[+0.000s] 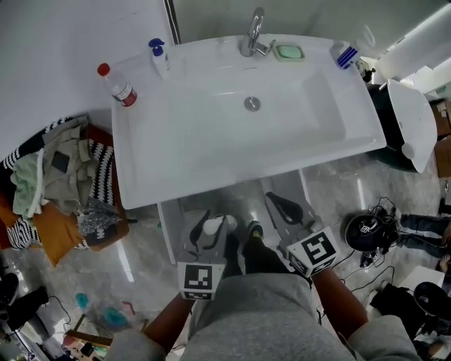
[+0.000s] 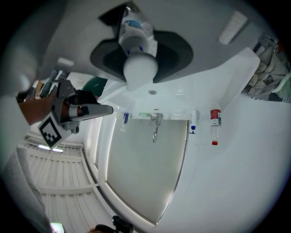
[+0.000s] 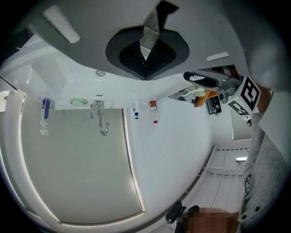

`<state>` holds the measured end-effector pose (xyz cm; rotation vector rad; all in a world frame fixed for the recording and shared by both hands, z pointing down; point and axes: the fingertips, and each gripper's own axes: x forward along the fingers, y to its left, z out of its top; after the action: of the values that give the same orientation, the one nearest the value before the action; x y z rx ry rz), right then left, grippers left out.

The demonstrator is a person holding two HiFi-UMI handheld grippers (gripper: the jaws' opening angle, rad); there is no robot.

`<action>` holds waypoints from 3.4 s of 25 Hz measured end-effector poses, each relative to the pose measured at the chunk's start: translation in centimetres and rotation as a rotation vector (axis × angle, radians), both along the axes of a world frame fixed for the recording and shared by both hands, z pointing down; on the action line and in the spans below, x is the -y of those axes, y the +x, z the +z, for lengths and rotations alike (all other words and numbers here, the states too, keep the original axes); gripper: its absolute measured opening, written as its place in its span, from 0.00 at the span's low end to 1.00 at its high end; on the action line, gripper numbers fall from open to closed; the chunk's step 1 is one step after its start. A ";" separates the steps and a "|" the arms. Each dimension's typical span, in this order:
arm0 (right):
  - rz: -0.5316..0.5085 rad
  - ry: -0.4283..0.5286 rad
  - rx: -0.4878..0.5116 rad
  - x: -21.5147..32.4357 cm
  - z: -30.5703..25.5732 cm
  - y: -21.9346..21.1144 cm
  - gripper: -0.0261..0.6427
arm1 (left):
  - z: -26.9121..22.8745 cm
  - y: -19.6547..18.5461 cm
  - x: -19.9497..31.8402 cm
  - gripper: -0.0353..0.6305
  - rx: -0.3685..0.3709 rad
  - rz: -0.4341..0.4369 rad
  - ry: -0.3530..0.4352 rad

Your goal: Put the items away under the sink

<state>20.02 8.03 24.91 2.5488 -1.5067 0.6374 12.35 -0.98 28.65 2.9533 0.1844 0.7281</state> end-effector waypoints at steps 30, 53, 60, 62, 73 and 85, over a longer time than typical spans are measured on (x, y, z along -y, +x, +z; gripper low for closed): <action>-0.405 -0.037 0.162 2.1 12.7 -3.3 0.04 | 13.9 -1.2 0.6 0.28 0.174 -0.449 0.059; -0.512 -0.161 0.206 12.1 30.7 -7.9 0.04 | 33.6 -2.3 11.9 0.28 0.155 -0.619 0.075; -0.527 -0.154 0.192 13.0 34.6 -7.6 0.04 | 38.5 0.1 13.3 0.28 0.050 -0.650 0.101; -0.538 -0.154 0.180 13.2 35.8 -7.3 0.04 | 40.0 1.0 13.6 0.28 0.024 -0.650 0.119; -0.576 -0.198 0.137 13.5 41.6 -5.6 0.04 | 46.8 6.6 16.6 0.28 -0.043 -0.636 0.173; -0.582 -0.200 0.084 14.5 44.1 -4.2 0.04 | 51.1 10.8 17.9 0.28 -0.156 -0.624 0.177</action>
<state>15.82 -6.44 69.01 1.8221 -1.9684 0.7574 23.16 -18.90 79.78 2.9483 -0.7919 0.4389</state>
